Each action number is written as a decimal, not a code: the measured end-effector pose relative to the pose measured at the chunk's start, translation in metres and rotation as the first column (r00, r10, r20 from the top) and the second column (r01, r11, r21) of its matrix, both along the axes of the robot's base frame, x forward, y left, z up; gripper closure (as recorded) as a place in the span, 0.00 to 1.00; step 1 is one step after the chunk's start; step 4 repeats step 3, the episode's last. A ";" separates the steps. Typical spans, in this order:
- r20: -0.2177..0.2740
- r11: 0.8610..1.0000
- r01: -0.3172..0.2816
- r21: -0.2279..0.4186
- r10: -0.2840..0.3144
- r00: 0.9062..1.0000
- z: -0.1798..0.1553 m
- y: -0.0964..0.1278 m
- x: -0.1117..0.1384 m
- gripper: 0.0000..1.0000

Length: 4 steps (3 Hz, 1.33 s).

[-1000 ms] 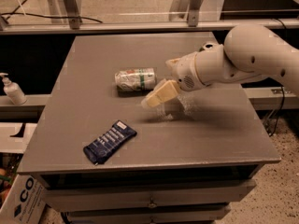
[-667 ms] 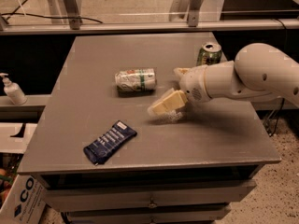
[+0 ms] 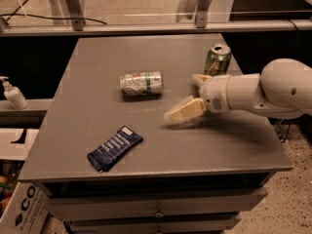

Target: Knock 7up can over

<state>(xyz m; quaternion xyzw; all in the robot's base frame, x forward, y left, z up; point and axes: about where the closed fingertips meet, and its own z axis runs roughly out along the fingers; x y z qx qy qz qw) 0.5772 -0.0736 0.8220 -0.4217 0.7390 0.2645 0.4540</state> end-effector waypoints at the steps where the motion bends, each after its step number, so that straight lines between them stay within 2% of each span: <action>1: 0.008 0.999 -0.045 0.023 0.045 0.999 0.012 0.019 0.001 0.00; 2: 0.019 0.995 -0.094 0.045 0.093 0.995 0.028 0.040 -0.001 0.00; 4: 0.019 0.994 -0.095 0.045 0.094 0.995 0.029 0.040 -0.001 0.00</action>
Offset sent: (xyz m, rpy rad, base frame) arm -0.0022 0.0591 0.0471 0.0726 -0.0273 0.1426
